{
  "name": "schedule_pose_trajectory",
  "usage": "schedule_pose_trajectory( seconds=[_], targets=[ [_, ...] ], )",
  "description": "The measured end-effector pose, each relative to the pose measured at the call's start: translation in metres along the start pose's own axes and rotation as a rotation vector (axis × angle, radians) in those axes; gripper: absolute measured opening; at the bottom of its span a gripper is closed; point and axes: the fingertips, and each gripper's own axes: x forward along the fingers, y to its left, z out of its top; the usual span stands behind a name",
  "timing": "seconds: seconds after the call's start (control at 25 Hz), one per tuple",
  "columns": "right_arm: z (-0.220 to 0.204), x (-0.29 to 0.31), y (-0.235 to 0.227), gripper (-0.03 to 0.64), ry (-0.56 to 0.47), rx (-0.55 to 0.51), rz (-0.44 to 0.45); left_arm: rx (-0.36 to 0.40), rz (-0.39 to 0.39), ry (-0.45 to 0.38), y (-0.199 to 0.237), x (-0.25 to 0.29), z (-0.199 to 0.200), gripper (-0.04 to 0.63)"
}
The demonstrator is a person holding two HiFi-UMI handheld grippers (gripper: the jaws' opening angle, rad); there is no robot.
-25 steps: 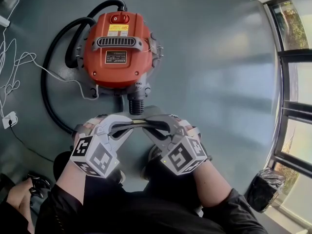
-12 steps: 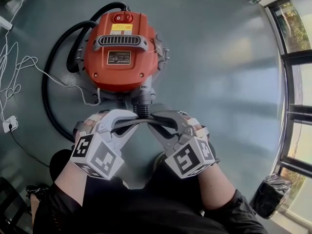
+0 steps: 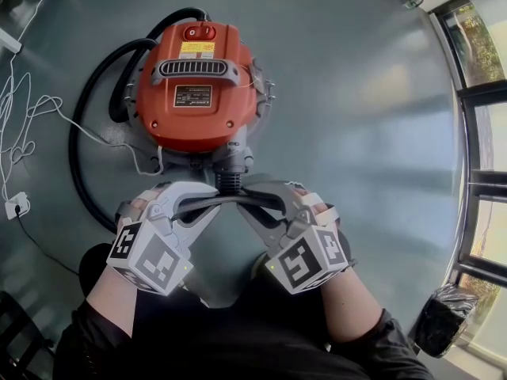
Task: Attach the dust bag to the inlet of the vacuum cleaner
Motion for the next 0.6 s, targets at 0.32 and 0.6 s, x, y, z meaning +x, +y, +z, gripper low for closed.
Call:
schedule_pose_trajectory(
  seconds=[0.32, 0.6],
  targets=[
    [-0.007, -0.005, 0.0, 0.06, -0.008, 0.034, 0.008, 0.046, -0.014, 0.033, 0.001, 0.0, 0.001, 0.066],
    [-0.019, -0.007, -0.008, 0.061, 0.007, 0.051, 0.007, 0.011, 0.009, 0.02, 0.005, 0.01, 0.005, 0.074]
  ],
)
